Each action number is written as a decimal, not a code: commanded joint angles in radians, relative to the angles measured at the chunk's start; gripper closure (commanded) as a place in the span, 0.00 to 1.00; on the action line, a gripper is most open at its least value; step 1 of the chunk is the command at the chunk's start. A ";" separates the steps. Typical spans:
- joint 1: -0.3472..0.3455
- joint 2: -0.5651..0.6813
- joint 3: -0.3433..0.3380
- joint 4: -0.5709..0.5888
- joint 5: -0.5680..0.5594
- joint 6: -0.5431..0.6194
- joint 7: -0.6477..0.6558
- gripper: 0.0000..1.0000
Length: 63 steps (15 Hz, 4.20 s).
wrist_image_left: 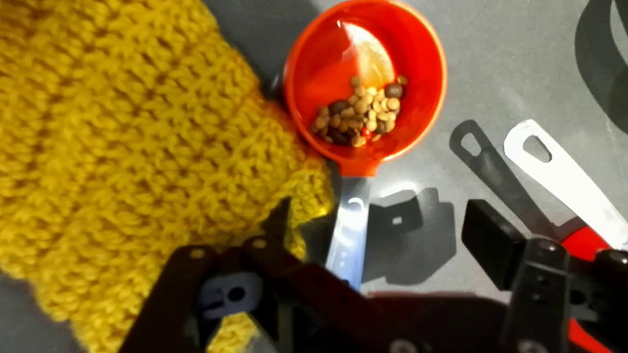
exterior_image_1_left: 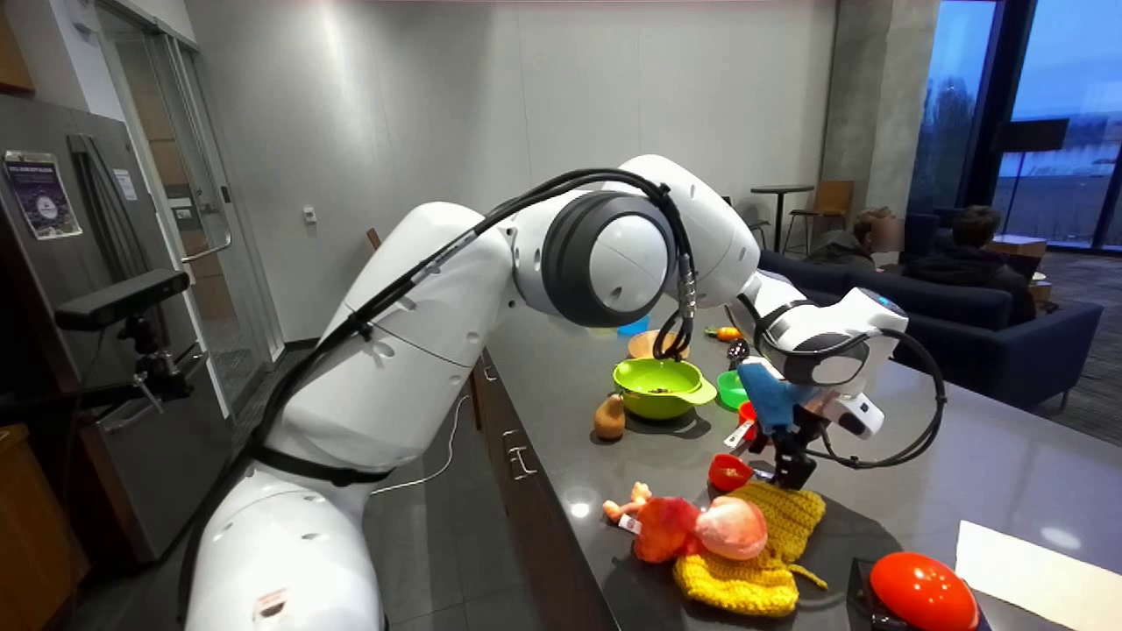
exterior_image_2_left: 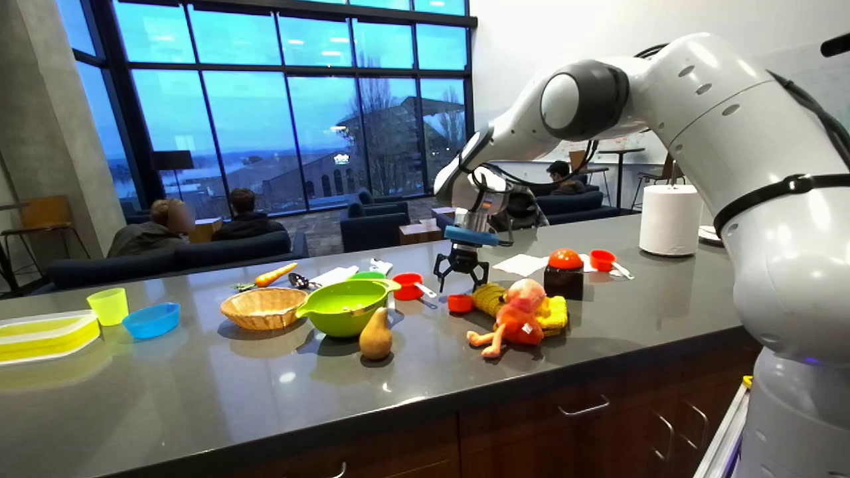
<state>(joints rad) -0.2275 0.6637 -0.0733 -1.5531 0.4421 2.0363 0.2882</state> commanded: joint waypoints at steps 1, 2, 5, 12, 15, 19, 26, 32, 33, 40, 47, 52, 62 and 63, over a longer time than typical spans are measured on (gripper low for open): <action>-0.003 -0.030 -0.003 -0.042 0.018 0.002 0.004 0.39; -0.003 -0.031 -0.003 -0.044 0.017 0.003 0.003 0.49; -0.001 -0.036 -0.007 -0.049 0.013 0.003 0.004 0.73; 0.008 -0.055 -0.013 -0.068 0.003 0.008 0.007 0.96; 0.020 -0.079 -0.017 -0.093 -0.005 0.027 0.012 0.96; 0.036 -0.120 -0.019 -0.129 -0.012 0.055 0.016 0.96; 0.073 -0.190 -0.027 -0.161 -0.053 0.059 0.043 0.96; 0.118 -0.207 -0.034 -0.120 -0.166 0.009 0.093 0.96; 0.125 -0.208 -0.034 -0.112 -0.184 -0.001 0.096 0.96; 0.146 -0.220 -0.023 -0.049 -0.218 -0.081 0.087 0.96; 0.156 -0.202 -0.014 0.025 -0.243 -0.149 0.063 0.96; 0.143 -0.204 0.015 0.025 -0.156 -0.134 0.044 0.96; 0.146 -0.206 0.014 0.015 -0.044 -0.076 0.086 0.96; 0.145 -0.205 0.015 0.016 -0.045 -0.083 0.083 0.96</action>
<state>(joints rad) -0.0821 0.4675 -0.0585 -1.5365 0.4072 1.9637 0.3540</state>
